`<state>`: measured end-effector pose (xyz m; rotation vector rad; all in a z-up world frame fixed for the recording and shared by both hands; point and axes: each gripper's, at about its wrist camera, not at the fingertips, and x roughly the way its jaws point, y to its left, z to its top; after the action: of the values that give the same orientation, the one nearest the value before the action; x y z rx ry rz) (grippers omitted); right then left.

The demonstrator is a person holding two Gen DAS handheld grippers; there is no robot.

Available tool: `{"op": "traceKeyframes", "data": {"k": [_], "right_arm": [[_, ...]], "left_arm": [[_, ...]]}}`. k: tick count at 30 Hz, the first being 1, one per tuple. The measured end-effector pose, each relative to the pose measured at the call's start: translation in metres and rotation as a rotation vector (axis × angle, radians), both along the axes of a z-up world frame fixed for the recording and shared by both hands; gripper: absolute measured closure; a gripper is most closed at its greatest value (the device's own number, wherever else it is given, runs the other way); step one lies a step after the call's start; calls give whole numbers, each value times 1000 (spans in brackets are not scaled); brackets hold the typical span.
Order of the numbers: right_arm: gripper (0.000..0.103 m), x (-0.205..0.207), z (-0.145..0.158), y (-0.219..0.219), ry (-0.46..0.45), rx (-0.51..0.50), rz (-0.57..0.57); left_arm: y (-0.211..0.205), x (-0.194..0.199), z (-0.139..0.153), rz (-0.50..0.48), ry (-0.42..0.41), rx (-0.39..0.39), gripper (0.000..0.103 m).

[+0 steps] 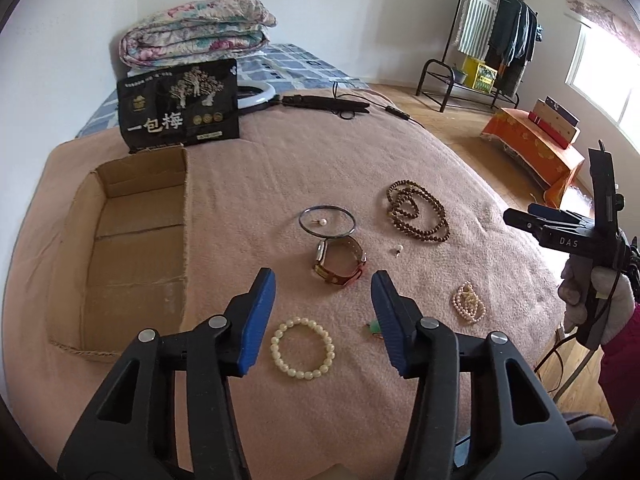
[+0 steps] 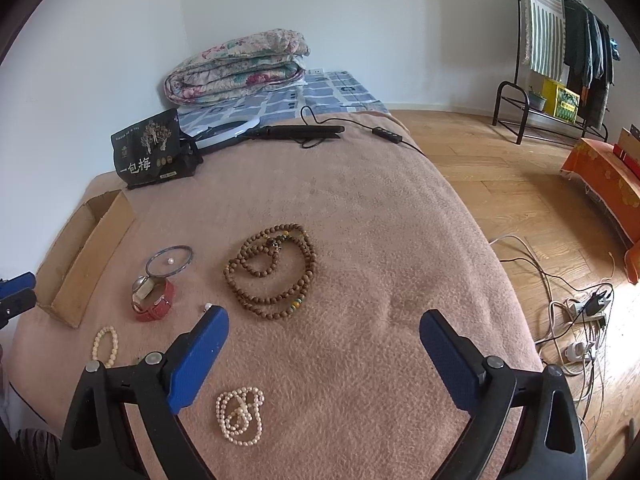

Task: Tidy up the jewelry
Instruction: 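Move the left tool toward the watch while the right tool approaches the wooden beads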

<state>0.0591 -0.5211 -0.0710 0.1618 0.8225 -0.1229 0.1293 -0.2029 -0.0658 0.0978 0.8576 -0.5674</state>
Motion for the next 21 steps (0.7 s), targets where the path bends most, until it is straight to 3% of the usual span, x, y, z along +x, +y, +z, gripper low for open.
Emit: {"op": "traceKeyframes", "data": {"k": [7, 12, 21], "right_arm": [[17, 32, -20, -1, 37, 47, 8], [24, 49, -33, -4, 63, 71, 9], [31, 74, -51, -9, 100, 126, 17]], "left_arm": [[-34, 34, -38, -12, 118, 24, 66], [-47, 52, -58, -4, 136, 68, 67], [-54, 72, -81, 7, 199, 76, 72]]}}
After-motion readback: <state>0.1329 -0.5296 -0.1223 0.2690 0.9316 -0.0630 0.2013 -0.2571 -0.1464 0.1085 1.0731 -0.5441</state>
